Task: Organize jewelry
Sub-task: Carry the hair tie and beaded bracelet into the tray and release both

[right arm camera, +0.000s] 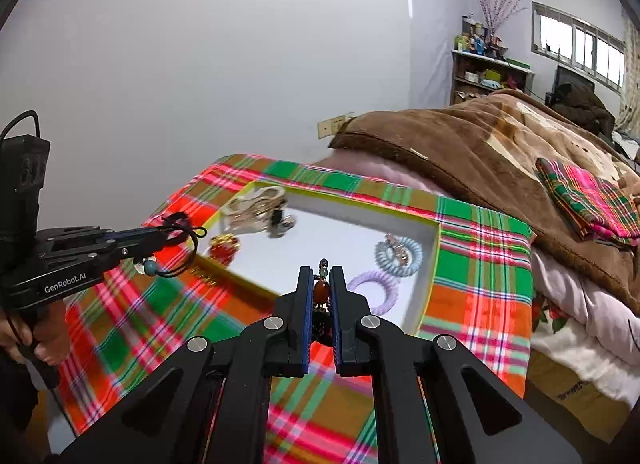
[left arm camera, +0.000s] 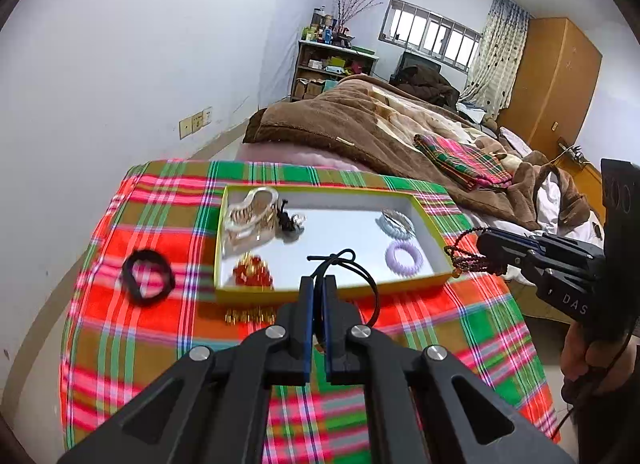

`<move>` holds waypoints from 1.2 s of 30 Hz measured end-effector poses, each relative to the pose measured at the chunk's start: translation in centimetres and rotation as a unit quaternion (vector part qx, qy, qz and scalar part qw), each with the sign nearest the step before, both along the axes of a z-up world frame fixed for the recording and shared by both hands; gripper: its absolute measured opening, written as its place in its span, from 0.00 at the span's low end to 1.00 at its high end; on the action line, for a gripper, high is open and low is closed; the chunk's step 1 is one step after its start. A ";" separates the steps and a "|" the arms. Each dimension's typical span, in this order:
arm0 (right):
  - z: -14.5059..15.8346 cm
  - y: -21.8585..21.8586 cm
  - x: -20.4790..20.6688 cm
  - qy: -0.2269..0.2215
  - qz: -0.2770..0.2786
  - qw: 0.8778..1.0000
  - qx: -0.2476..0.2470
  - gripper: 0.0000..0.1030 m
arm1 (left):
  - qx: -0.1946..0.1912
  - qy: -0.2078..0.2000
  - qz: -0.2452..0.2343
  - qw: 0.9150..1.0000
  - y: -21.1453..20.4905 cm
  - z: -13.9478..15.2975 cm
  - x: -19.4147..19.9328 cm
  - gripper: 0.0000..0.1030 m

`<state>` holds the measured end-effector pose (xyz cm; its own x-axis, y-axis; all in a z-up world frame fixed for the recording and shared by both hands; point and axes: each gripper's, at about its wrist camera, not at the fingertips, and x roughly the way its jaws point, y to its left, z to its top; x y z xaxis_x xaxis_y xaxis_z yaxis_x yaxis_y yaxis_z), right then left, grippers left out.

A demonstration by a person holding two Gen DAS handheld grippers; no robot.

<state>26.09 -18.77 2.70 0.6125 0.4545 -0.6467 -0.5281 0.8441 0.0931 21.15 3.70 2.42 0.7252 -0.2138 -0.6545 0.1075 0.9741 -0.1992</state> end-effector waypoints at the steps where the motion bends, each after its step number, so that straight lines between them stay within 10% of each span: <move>1: -0.2 -0.1 0.5 0.001 -0.002 1.000 0.000 0.08 | 0.001 0.000 0.000 1.000 0.0 -0.1 0.6 0.04; 23: -6.8 -0.8 5.7 0.064 -0.022 0.997 -0.030 0.08 | 0.020 0.058 -0.004 0.998 -0.3 -6.2 8.3 0.04; 30: -6.4 -0.5 5.3 0.051 -0.021 0.998 -0.032 0.33 | 0.032 0.066 -0.003 0.997 -0.4 -6.8 8.3 0.05; 36: -5.7 -0.5 4.7 0.040 -0.026 0.998 -0.035 0.34 | 0.025 0.070 0.000 0.997 0.0 -6.4 8.2 0.21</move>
